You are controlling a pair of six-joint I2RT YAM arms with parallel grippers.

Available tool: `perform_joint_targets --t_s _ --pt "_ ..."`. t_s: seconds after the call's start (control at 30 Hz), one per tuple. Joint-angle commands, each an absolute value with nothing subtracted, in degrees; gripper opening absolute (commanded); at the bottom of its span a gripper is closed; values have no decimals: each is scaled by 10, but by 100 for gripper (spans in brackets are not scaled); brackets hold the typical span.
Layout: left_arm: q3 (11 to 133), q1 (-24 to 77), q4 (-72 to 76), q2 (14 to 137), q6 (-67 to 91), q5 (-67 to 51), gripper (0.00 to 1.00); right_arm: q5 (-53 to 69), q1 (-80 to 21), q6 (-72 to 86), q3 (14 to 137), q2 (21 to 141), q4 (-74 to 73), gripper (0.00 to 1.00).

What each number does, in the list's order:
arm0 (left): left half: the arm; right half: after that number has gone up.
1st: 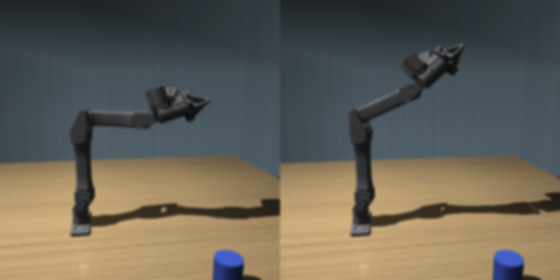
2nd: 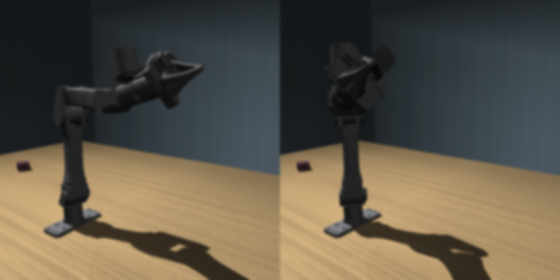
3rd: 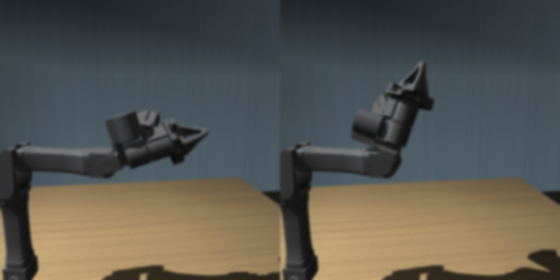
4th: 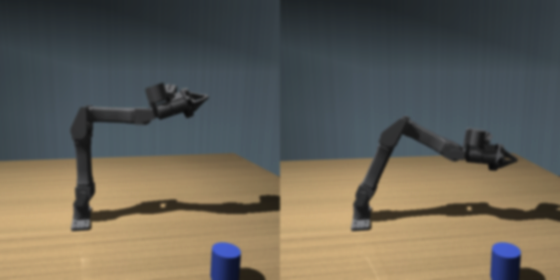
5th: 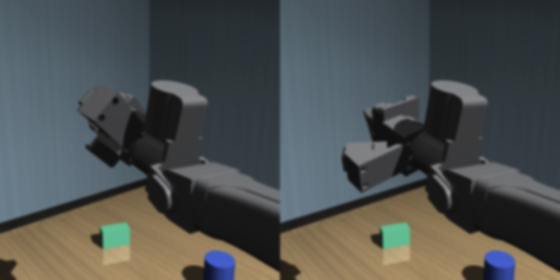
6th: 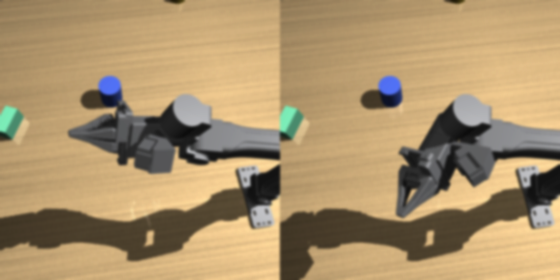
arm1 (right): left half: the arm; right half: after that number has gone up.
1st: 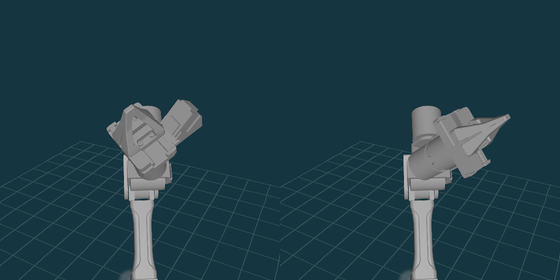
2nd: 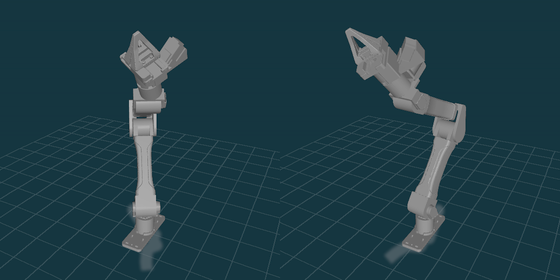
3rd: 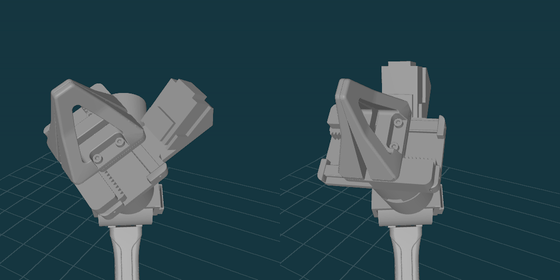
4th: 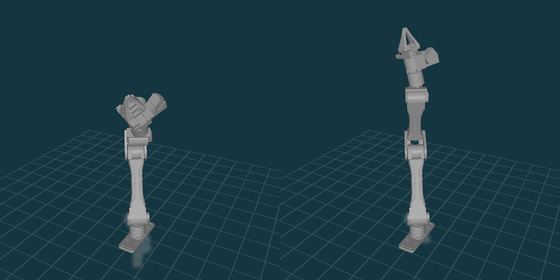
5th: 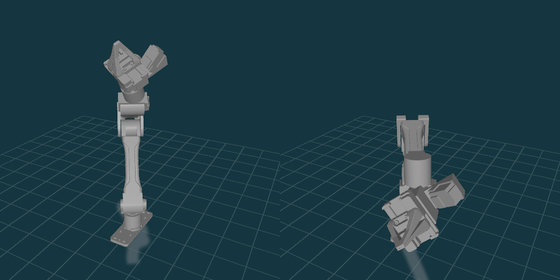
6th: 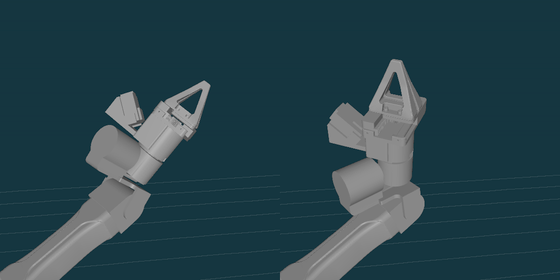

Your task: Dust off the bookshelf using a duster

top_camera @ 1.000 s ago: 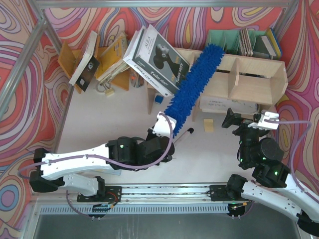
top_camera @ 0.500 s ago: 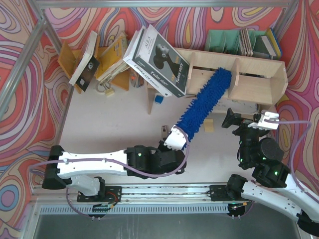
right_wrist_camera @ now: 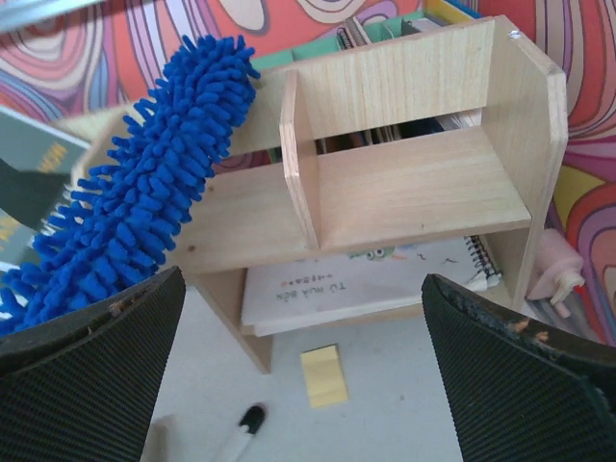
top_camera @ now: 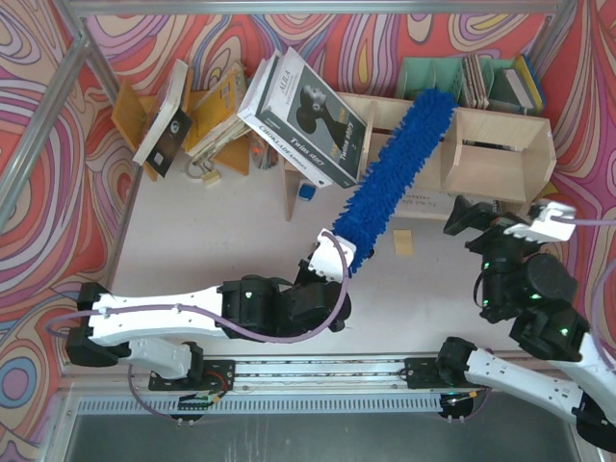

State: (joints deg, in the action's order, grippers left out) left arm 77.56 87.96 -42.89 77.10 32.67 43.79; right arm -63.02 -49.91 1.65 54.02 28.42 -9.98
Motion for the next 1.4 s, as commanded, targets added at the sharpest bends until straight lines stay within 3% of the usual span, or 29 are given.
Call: perform_joint_targets --t_s 0.0,0.57,0.83,1.37 --pt "822 901 -388 765 298 493 0 -655 -499 116 640 320 -216 98" --pt "950 935 -371 886 218 385 0 -622 -499 138 863 437 -283 95" --pt "966 904 -375 939 221 312 0 -618 -499 158 855 434 -287 95" --pt "949 880 -425 980 242 291 0 -636 -499 171 820 419 -285 96"
